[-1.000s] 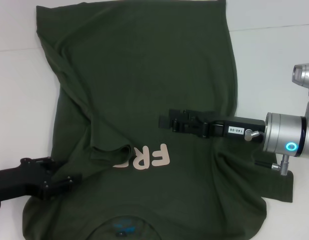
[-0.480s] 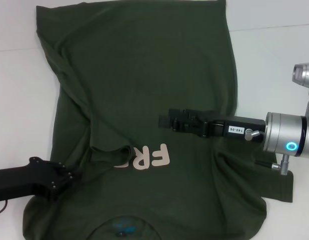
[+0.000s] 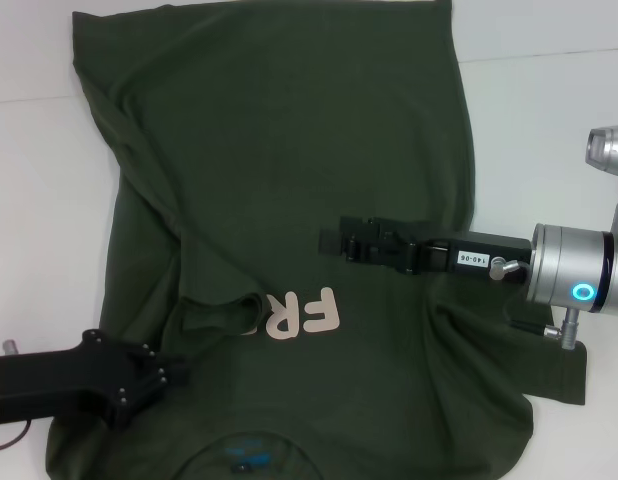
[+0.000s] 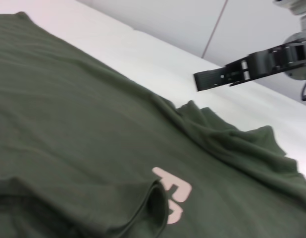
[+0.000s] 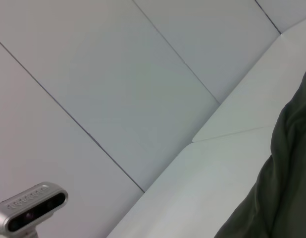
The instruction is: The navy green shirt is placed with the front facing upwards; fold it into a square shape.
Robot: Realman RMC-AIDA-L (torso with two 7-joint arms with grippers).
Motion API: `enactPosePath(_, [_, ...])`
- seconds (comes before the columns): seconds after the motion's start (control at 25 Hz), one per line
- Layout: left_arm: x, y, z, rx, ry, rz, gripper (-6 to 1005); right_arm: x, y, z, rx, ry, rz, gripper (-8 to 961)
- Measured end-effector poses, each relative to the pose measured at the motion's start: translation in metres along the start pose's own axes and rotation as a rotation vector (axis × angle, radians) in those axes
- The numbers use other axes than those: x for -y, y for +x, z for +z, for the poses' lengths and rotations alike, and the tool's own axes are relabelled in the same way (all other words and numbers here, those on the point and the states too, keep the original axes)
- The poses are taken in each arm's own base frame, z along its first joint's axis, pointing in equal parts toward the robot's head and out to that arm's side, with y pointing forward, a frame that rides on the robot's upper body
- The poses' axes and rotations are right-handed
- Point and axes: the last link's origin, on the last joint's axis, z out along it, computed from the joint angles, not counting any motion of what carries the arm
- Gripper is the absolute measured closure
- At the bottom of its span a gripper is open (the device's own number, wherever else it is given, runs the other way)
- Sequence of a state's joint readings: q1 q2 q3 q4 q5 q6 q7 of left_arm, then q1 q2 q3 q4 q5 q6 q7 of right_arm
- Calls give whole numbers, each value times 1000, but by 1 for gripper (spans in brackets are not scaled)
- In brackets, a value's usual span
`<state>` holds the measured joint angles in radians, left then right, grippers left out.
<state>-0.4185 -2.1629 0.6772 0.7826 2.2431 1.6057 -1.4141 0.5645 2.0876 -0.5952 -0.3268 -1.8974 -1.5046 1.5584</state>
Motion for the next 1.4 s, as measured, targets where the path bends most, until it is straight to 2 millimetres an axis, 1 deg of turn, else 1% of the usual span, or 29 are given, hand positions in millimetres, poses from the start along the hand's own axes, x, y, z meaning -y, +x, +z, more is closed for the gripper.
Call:
enactPosePath(0.28, [-6,-3,7,-5,-40,-22,872,0,0,0,0,2,-1,138])
enactPosePath(0.44, [-5,0,6,-29,-37,-20,859,0,0,0,0,2,-1,137])
enactPosePath(0.68, [2,6,-1,-42,4,-4,841,0,0,-1,0,-1,0,138])
enactPosePath(0.88, [12,10,-9,-31,72,-10,826,0,1,-2,3,1,2,138])
enactPosePath(1.08, [18,7,-15,21,116,-14,587,0,1,-4,13,4,4,138])
enactPosePath(1.32, [18,6,-14,60,112,-10,354,0,1,-4,14,4,5,139])
enactPosePath(1.4, [18,6,-13,61,110,-7,315,0,1,-4,15,4,5,139])
